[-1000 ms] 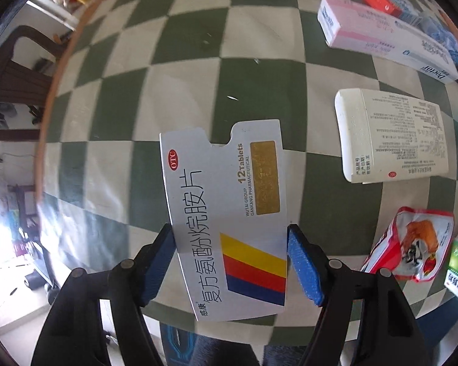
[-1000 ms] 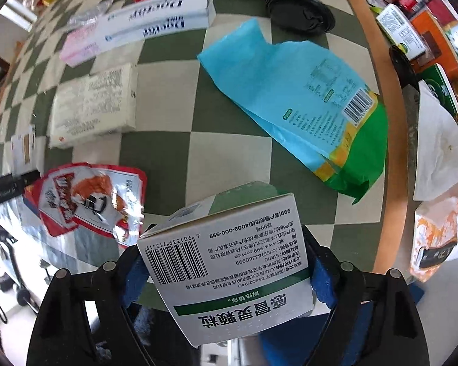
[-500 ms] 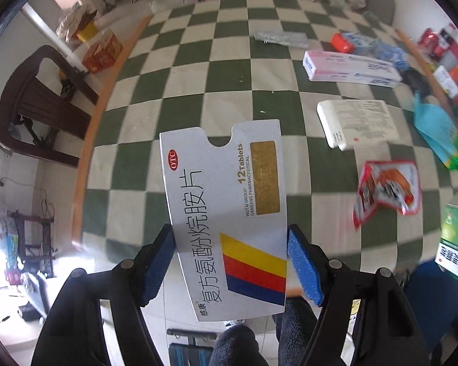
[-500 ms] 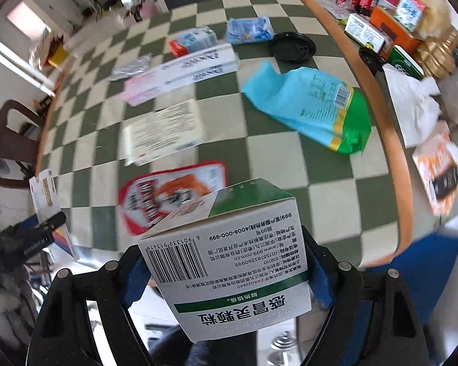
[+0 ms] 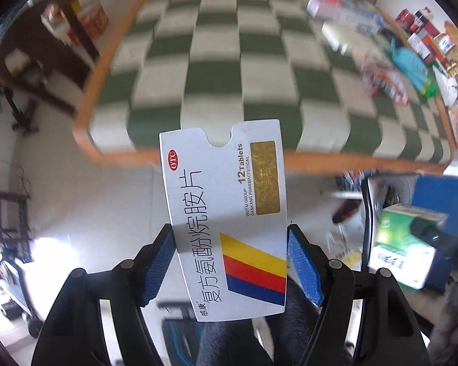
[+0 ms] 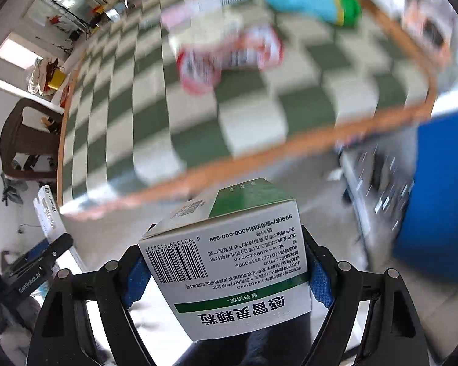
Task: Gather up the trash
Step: 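Carry both held items over the trash bin and open both tools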
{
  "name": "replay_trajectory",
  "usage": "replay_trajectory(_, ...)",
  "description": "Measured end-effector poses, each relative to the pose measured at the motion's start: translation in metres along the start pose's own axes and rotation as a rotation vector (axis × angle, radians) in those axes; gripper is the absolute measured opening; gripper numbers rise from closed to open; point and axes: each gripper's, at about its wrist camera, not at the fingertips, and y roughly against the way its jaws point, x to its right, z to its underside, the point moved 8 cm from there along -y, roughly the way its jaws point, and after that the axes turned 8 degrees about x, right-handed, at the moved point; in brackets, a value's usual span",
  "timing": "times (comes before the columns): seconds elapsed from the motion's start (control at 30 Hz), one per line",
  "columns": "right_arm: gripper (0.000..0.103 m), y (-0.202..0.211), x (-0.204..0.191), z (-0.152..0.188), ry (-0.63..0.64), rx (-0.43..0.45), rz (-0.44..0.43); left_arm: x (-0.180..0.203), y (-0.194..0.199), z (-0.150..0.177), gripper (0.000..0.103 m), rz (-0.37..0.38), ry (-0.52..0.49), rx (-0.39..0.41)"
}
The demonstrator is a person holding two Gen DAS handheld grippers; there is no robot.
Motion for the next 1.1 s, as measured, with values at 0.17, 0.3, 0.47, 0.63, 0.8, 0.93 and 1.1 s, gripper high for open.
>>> replay_trajectory(0.17,0.086,-0.072,0.005,0.067,-0.076,-0.125,-0.037,-0.016,-0.085,0.05,0.071,0.08,0.087,-0.137)
replay_trajectory(0.3,0.086,-0.153,0.015,0.108,-0.112,-0.198,-0.048,-0.028,-0.164,0.073,0.071,0.131,0.136,-0.184)
replay_trajectory(0.47,0.086,-0.261,0.03,0.143,-0.17,-0.256,-0.064,-0.036,-0.265,0.095,0.071,0.198,0.198,-0.282)
replay_trajectory(0.63,0.088,-0.365,0.032,0.165,-0.179,-0.317,-0.113,-0.044,-0.324,0.1,0.1,0.201,0.18,-0.296)
replay_trajectory(0.8,0.103,-0.431,0.034,0.19,-0.107,-0.358,-0.097,-0.071,-0.345,0.108,0.103,0.109,0.147,-0.253)
replay_trajectory(0.93,0.103,-0.443,0.036,0.198,0.031,-0.337,0.017,-0.092,-0.338,0.115,0.103,-0.031,0.09,-0.182)
replay_trajectory(1.1,0.103,-0.437,0.034,0.209,0.187,-0.318,0.174,-0.1,-0.323,0.124,0.103,-0.103,0.046,-0.166)
